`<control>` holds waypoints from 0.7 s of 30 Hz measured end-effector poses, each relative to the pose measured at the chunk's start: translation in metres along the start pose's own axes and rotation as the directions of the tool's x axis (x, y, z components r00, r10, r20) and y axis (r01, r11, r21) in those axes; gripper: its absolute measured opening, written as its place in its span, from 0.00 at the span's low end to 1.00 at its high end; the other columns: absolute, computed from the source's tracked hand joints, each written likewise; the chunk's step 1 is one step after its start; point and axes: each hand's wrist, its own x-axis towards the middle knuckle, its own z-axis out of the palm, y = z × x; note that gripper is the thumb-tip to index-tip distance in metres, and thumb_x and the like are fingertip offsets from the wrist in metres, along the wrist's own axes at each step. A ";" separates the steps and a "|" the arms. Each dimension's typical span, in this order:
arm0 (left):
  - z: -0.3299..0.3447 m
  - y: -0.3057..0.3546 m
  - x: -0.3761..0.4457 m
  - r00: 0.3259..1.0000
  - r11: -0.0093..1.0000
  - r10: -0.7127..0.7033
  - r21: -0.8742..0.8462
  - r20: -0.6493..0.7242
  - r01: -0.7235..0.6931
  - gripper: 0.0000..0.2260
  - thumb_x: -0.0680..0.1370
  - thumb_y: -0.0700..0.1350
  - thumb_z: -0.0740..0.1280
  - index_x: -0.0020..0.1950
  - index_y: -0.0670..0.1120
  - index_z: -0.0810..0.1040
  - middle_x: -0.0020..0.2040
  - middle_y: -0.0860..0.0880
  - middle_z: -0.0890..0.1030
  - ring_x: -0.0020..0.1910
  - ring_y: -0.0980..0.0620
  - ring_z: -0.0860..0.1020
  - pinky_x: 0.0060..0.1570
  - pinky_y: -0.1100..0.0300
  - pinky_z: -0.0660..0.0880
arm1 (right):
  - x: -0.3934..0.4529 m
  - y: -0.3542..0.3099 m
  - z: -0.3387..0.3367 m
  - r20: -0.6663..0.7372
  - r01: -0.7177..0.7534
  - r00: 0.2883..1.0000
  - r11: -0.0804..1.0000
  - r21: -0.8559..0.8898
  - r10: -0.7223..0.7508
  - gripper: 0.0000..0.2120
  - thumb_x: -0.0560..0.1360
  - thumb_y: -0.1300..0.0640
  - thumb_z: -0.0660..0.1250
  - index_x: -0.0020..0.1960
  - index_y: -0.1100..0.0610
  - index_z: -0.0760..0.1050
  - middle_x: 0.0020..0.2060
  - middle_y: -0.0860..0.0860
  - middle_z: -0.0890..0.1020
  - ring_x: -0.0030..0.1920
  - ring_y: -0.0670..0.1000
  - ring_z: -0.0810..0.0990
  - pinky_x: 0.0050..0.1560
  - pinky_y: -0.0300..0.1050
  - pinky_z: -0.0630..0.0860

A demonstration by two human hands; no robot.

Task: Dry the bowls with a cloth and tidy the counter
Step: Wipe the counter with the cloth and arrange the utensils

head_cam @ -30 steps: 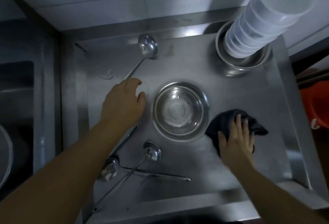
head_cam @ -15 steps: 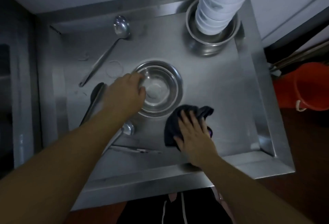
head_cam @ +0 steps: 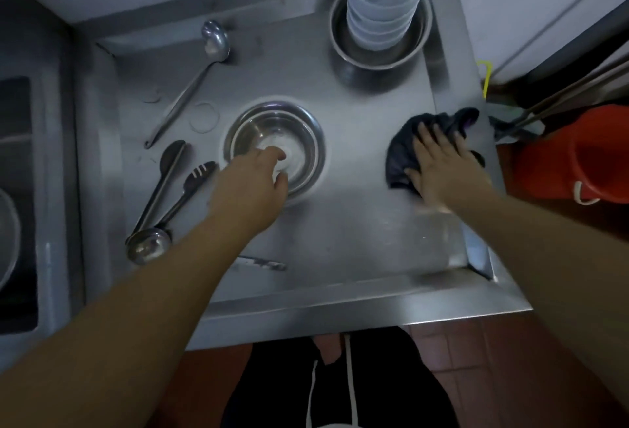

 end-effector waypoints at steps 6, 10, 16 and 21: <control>0.014 0.014 -0.022 1.000 1.000 -0.008 0.000 0.001 0.008 0.16 0.84 0.47 0.64 0.71 0.47 0.77 0.62 0.43 0.82 0.59 0.41 0.80 0.57 0.44 0.79 | -0.070 -0.035 0.032 -0.007 -0.011 1.000 0.983 0.182 0.013 0.36 0.82 0.42 0.51 0.83 0.62 0.58 0.85 0.58 0.55 0.84 0.64 0.53 0.81 0.65 0.49; 0.013 0.018 -0.035 0.998 0.998 -0.058 -0.013 0.010 0.058 0.16 0.83 0.47 0.65 0.71 0.47 0.77 0.63 0.44 0.82 0.60 0.42 0.80 0.58 0.45 0.79 | -0.137 -0.048 0.056 0.030 0.037 0.999 0.979 0.199 -0.043 0.35 0.80 0.42 0.52 0.79 0.63 0.69 0.81 0.59 0.65 0.80 0.67 0.65 0.76 0.70 0.62; 0.012 0.013 -0.069 0.992 0.994 -0.104 0.026 0.065 0.102 0.18 0.83 0.49 0.65 0.72 0.48 0.75 0.64 0.45 0.82 0.62 0.42 0.80 0.61 0.44 0.78 | -0.156 -0.048 0.059 0.211 -0.020 0.978 0.988 0.152 -0.012 0.35 0.85 0.39 0.52 0.86 0.54 0.49 0.86 0.51 0.43 0.85 0.59 0.45 0.82 0.62 0.50; 0.020 -0.006 -0.107 0.975 0.989 -0.149 0.047 0.163 0.143 0.20 0.83 0.50 0.63 0.75 0.50 0.72 0.67 0.45 0.80 0.65 0.43 0.77 0.63 0.45 0.76 | -0.165 -0.055 0.051 0.273 -0.062 0.961 0.995 0.077 0.039 0.35 0.85 0.36 0.48 0.86 0.49 0.43 0.85 0.47 0.39 0.85 0.54 0.42 0.81 0.64 0.48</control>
